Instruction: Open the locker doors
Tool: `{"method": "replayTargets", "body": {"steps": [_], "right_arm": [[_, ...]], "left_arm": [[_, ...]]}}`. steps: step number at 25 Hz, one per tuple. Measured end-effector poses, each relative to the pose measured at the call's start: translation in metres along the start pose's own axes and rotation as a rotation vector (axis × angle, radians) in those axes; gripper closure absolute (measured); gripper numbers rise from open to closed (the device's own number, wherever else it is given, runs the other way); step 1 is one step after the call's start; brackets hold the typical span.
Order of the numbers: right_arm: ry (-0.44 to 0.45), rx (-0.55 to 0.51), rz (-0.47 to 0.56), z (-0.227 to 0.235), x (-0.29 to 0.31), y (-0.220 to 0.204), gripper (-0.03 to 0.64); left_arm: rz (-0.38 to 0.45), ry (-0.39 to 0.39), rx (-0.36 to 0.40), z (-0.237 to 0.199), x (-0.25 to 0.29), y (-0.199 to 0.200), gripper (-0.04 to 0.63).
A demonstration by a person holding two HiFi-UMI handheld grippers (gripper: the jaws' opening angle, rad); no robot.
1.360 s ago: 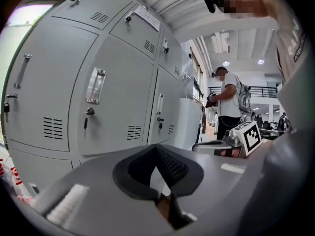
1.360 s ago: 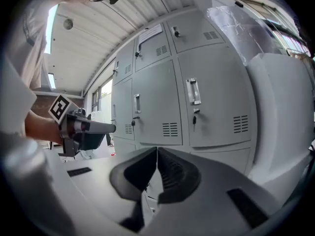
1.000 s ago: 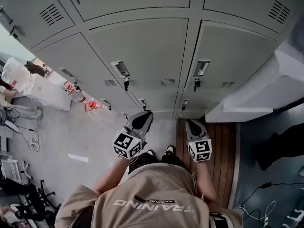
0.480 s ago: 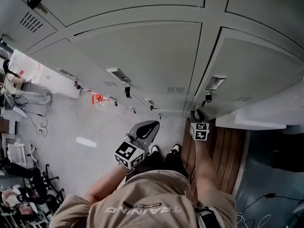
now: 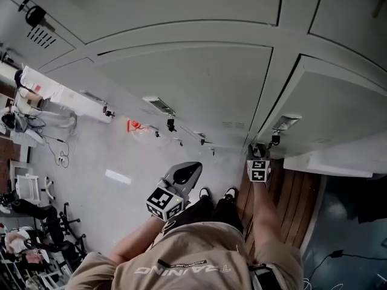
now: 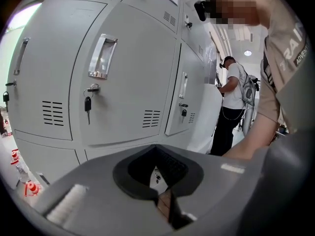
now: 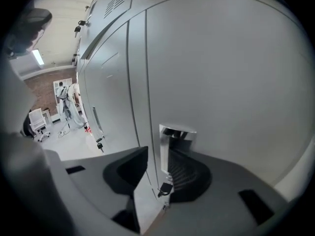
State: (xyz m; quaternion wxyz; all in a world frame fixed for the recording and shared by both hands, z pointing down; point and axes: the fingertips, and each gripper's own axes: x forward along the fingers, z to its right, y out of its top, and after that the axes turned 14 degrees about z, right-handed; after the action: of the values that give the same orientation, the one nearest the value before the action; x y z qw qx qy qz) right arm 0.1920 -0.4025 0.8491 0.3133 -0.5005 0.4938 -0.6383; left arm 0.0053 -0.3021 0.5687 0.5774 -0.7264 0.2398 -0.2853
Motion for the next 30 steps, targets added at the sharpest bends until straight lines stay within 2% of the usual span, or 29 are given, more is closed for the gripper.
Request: {"method": "replayTargets", "body": {"steps": [5, 10, 18, 23, 30], "right_arm": [[0.004, 0.032, -0.016, -0.007, -0.014, -0.006, 0.505], [-0.006, 0.056, -0.028, -0.024, -0.065, -0.021, 0.510], [-0.175, 0.117, -0.068, -0.018, -0.172, -0.061, 0.509], [-0.290, 0.128, -0.103, 0.001, -0.225, -0.074, 0.529], [-0.440, 0.133, -0.140, 0.042, -0.278, -0.090, 0.542]], "left_arm": [[-0.009, -0.010, -0.019, 0.001, 0.003, -0.009, 0.589], [0.008, -0.073, -0.007, 0.017, 0.009, -0.009, 0.589], [0.017, -0.194, 0.006, 0.048, 0.009, -0.008, 0.589], [0.018, -0.252, 0.002, 0.064, 0.009, -0.007, 0.589], [0.015, -0.279, -0.004, 0.070, 0.011, -0.008, 0.589]]}}
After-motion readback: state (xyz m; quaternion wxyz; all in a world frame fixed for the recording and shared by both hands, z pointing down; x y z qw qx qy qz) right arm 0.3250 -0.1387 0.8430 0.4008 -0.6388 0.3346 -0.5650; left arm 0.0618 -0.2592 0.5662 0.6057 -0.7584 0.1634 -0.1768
